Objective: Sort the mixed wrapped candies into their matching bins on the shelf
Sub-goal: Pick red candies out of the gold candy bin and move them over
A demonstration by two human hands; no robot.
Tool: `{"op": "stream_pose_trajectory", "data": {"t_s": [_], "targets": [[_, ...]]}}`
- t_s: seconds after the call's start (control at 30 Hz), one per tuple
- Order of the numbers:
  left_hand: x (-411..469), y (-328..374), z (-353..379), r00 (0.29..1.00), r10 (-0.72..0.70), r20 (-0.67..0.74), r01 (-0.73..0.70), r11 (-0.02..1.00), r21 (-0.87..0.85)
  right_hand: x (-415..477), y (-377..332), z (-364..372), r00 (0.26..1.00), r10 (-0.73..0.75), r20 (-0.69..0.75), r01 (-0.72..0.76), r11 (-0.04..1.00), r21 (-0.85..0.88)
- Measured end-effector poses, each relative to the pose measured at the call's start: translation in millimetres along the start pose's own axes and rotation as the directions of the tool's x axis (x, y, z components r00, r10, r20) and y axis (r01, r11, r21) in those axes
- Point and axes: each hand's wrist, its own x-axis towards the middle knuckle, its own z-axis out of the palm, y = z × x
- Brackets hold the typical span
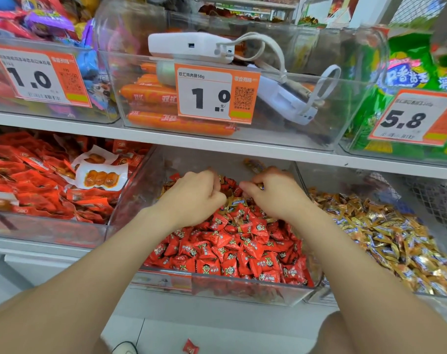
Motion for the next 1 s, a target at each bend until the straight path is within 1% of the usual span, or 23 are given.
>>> {"op": "stream_pose_trajectory", "data": {"t_s": [0.07,0.13,0.2,0.23,0.3,0.37,0.47,0.53,0.57,0.7,0.77,0.83,0.9,1.0], "targets": [[2,-3,2,1.000,0.020,-0.009,-0.019,0.999,0.051,8,1,7,1.000,0.009,-0.001,-0.009,0.998,-0.059],[6,-7,5,0.996,0.089,0.004,-0.088,0.988,0.123,16,0,12,1.000,0.012,0.025,-0.009,0.996,-0.086],[9,-10,7,0.982,0.162,0.101,-0.177,0.970,0.164,23,-5,14,0.994,0.008,0.110,0.006,0.993,-0.118],[10,-11,8,0.972,0.173,0.160,-0.200,0.964,0.176,26,-8,16,0.985,0.005,0.174,0.019,0.991,-0.136],[11,-13,9,0.962,0.141,0.236,-0.193,0.957,0.217,31,-12,19,0.953,0.003,0.302,0.048,0.986,-0.162],[12,-18,8,0.971,0.066,0.228,-0.137,0.941,0.310,34,-13,23,0.926,-0.015,0.378,0.087,0.981,-0.174],[13,-29,3,0.990,-0.043,0.135,-0.019,0.903,0.430,36,-10,25,0.928,-0.092,0.361,0.147,0.981,-0.128],[12,-34,-2,0.994,-0.077,0.078,0.036,0.899,0.437,36,-9,27,0.927,-0.122,0.355,0.173,0.978,-0.115],[11,-34,-5,0.994,-0.087,0.073,0.049,0.908,0.415,36,-9,28,0.927,-0.121,0.355,0.174,0.978,-0.119],[9,-27,-6,0.988,-0.076,0.131,0.030,0.947,0.321,35,-5,24,0.943,-0.083,0.322,0.126,0.985,-0.116],[9,-24,-4,0.989,-0.067,0.134,0.018,0.941,0.337,33,-5,22,0.961,-0.056,0.271,0.080,0.994,-0.078],[12,-26,0,0.982,-0.087,0.165,0.016,0.920,0.391,32,-4,21,0.973,-0.035,0.230,0.043,0.999,-0.031],[14,-30,4,0.970,-0.124,0.209,0.024,0.905,0.426,31,-3,20,0.976,-0.056,0.212,0.058,0.998,-0.005],[18,-36,6,0.959,-0.130,0.253,0.017,0.914,0.405,32,-4,20,0.980,-0.101,0.172,0.096,0.995,0.037]]}}
